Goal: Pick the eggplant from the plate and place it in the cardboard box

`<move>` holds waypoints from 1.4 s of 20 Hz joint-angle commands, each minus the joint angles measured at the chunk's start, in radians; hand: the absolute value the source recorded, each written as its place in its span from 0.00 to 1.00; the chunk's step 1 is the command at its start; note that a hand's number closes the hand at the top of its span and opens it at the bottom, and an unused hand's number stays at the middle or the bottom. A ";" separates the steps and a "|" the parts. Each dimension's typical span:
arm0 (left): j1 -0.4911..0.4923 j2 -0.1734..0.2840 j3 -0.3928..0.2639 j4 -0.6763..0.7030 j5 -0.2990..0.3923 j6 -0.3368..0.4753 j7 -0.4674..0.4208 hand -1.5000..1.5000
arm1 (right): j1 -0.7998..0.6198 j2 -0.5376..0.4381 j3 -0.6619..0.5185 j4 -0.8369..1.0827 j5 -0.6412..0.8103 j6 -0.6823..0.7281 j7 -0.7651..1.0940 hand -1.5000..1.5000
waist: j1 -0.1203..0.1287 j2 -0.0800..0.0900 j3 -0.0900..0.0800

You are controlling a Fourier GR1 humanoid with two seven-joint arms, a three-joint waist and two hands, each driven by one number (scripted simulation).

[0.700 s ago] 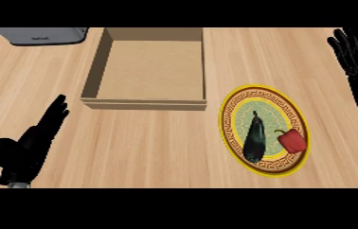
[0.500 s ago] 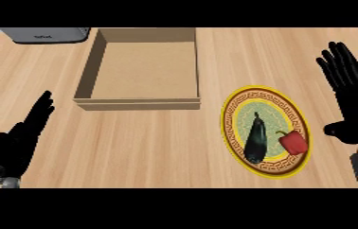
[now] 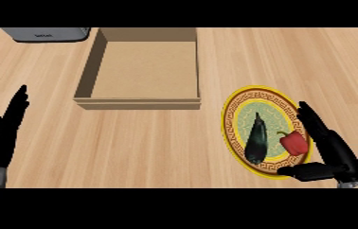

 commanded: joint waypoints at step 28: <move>-0.102 -0.107 0.032 0.138 -0.125 -0.025 -0.007 0.50 | -0.381 -0.140 0.203 0.311 0.386 0.500 0.146 0.00 | 0.026 -0.009 -0.001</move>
